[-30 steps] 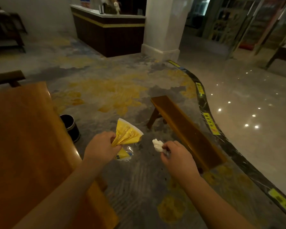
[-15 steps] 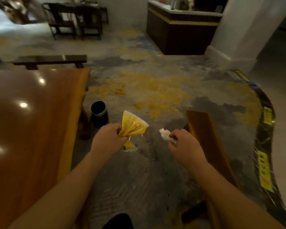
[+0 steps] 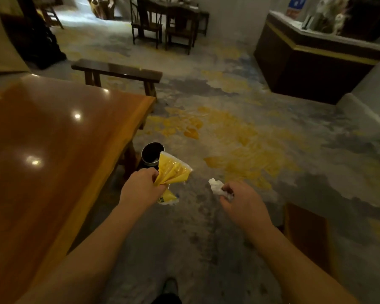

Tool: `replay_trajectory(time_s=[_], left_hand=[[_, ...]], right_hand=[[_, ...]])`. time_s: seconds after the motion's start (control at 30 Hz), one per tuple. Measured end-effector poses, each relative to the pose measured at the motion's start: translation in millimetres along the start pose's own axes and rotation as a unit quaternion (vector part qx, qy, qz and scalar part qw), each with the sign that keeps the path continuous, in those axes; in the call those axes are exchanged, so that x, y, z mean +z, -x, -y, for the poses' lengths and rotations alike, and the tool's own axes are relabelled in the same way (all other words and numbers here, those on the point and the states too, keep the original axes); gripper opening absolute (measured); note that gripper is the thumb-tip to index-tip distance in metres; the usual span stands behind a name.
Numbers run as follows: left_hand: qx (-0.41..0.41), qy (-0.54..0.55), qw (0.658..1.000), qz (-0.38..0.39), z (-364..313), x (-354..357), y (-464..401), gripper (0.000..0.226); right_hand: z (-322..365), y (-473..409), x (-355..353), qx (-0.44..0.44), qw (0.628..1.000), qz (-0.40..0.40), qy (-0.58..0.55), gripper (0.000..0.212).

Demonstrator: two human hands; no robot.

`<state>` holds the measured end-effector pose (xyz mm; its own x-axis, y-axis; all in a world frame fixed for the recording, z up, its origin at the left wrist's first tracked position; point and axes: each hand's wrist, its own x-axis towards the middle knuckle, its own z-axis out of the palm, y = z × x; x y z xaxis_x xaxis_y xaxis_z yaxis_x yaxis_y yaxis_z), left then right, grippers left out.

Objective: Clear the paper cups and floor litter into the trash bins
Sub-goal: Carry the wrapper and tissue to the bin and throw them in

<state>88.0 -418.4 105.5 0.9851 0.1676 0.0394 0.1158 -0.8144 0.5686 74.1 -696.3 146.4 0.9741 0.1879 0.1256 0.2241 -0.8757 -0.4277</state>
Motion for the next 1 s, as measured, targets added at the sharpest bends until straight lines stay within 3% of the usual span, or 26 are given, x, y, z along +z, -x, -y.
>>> replay_trajectory(time_s=[0.47, 0.73, 1.0], left_hand=[[-0.089, -0.038, 0.995, 0.006, -29, 54, -223, 0.023], [-0.224, -0.062, 0.971, -0.049, -38, 103, -327, 0.028], [-0.356, -0.018, 0.933, -0.044, -50, 134, -392, 0.025]], right_hand=[[-78, -277, 22, -0.059, 0.998, 0.016, -0.027, 0.005], [-132, -451, 56, -0.182, 0.978, 0.093, -0.044, 0.007], [-149, -576, 86, -0.268, 0.941, 0.204, -0.029, 0.012]])
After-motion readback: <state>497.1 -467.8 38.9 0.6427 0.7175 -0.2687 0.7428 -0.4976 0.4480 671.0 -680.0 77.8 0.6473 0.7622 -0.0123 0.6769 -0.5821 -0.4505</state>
